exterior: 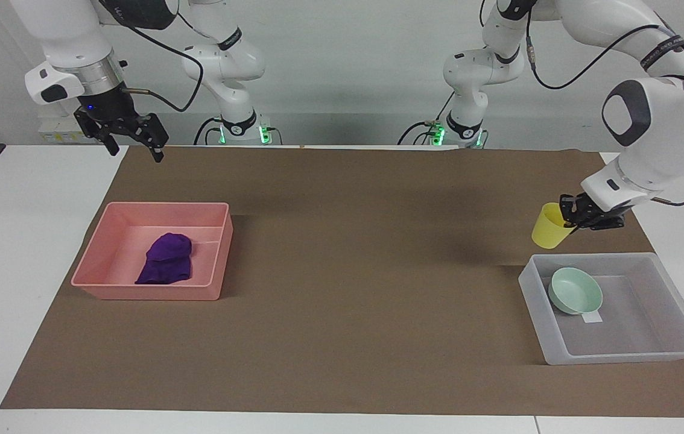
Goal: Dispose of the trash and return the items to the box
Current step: 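Carry the yellow cup with the left gripper into the clear box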
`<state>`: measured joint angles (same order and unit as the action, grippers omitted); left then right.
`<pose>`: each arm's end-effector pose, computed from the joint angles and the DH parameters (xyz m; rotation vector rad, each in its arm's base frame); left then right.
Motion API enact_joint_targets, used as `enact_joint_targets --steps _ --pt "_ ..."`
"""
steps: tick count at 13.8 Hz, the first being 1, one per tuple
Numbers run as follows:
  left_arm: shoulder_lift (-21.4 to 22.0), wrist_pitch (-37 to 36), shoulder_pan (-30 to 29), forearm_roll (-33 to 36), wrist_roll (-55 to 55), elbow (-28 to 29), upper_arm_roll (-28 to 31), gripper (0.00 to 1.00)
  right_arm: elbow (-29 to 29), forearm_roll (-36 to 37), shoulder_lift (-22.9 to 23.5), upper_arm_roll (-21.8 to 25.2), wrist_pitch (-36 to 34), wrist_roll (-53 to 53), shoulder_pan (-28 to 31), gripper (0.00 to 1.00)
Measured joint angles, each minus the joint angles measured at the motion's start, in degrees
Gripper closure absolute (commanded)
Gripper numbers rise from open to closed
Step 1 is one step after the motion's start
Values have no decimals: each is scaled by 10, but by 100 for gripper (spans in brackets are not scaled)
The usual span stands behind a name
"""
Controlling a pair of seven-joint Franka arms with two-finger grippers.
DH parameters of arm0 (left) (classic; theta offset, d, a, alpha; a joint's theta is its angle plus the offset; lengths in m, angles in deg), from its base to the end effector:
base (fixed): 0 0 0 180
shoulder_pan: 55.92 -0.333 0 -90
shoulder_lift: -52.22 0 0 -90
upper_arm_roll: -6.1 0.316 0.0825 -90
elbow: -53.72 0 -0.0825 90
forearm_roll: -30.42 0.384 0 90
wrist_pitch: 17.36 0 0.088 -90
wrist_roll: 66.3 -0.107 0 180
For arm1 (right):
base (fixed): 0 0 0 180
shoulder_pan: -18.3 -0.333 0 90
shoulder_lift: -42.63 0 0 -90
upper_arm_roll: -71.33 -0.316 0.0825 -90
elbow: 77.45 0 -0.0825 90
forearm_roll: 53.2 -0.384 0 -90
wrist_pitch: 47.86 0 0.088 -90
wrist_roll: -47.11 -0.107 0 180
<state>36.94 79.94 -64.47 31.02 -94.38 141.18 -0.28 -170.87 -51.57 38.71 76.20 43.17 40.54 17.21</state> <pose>0.6320 0.0323 0.4979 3.0174 -0.6930 -0.1318 0.5334 -0.0399 0.6350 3.1066 -0.2810 0.0421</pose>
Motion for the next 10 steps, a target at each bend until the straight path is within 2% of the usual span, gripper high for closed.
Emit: enact_joint_targets --steps 4,10 --pt "-51 54 -4 39 -2 -29 9 100 0 0 0 0 0 0 0 0" --pt "-113 111 -32 41 -2 -33 13 100 0 0 0 0 0 0 0 0"
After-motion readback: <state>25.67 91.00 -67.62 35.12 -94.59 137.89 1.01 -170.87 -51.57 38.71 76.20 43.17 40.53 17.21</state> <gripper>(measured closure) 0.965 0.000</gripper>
